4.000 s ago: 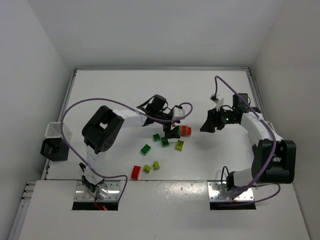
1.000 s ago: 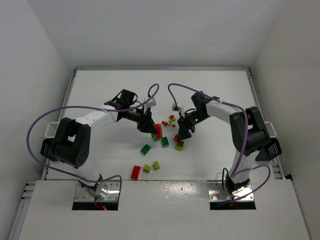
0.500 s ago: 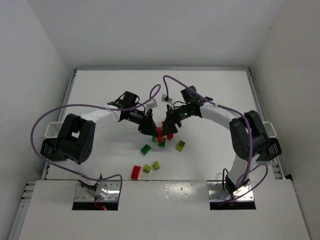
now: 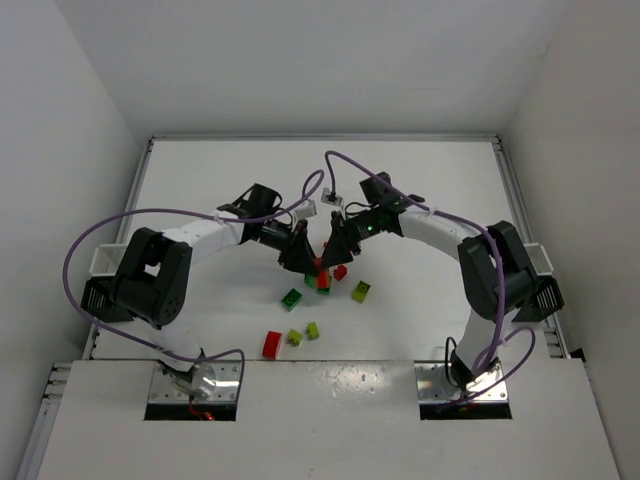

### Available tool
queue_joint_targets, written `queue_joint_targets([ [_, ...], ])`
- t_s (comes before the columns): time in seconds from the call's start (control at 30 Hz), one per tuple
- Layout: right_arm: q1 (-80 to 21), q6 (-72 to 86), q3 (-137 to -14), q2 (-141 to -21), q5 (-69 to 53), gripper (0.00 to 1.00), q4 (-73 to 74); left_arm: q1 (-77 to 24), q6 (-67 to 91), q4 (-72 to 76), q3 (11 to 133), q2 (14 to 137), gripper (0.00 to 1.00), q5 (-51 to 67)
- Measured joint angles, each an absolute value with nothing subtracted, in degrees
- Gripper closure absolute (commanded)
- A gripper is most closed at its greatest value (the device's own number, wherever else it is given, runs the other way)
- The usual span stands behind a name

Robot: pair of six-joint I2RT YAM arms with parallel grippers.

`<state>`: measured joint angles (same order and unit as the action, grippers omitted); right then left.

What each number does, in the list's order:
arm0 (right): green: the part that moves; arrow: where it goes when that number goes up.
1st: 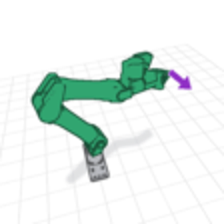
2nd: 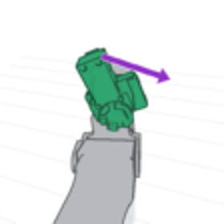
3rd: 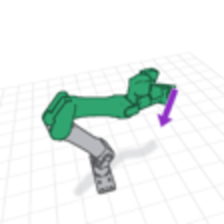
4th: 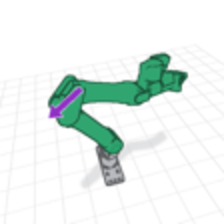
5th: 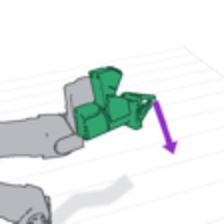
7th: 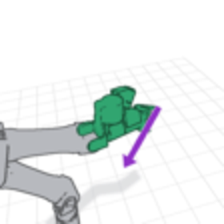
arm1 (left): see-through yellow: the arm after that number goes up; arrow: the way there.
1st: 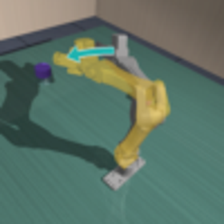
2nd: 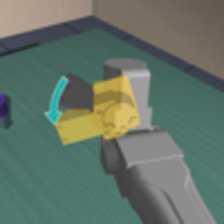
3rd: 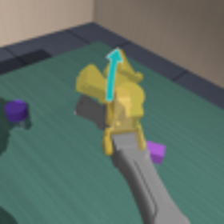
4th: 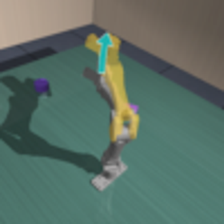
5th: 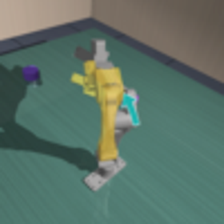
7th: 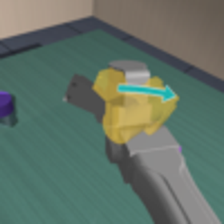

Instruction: Sort the legos into containers by color

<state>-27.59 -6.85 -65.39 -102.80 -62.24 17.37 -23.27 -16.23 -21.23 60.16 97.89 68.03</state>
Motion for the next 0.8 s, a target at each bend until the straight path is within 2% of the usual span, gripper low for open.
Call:
queue_joint_targets([
  [0.07, -27.29, -8.01, -65.39, -102.74, -62.35, 0.93, 18.26, -23.24, -16.25, -21.23, 60.16, 97.89, 1.00, 67.94],
  [0.2, -26.89, -11.77, -65.39, -102.02, -62.13, 0.97, 20.91, -23.22, -16.69, -20.97, 60.14, 97.89, 1.00, 68.18],
  [0.5, -21.12, -22.76, -65.04, -101.23, -58.72, 0.98, 35.77, -20.51, -17.32, -21.08, 59.70, 97.80, 1.00, 67.11],
  [0.8, -20.49, -23.81, -65.08, -101.65, -58.37, 0.98, 37.19, -20.51, -17.28, -20.93, 59.70, 97.80, 0.98, 67.61],
])
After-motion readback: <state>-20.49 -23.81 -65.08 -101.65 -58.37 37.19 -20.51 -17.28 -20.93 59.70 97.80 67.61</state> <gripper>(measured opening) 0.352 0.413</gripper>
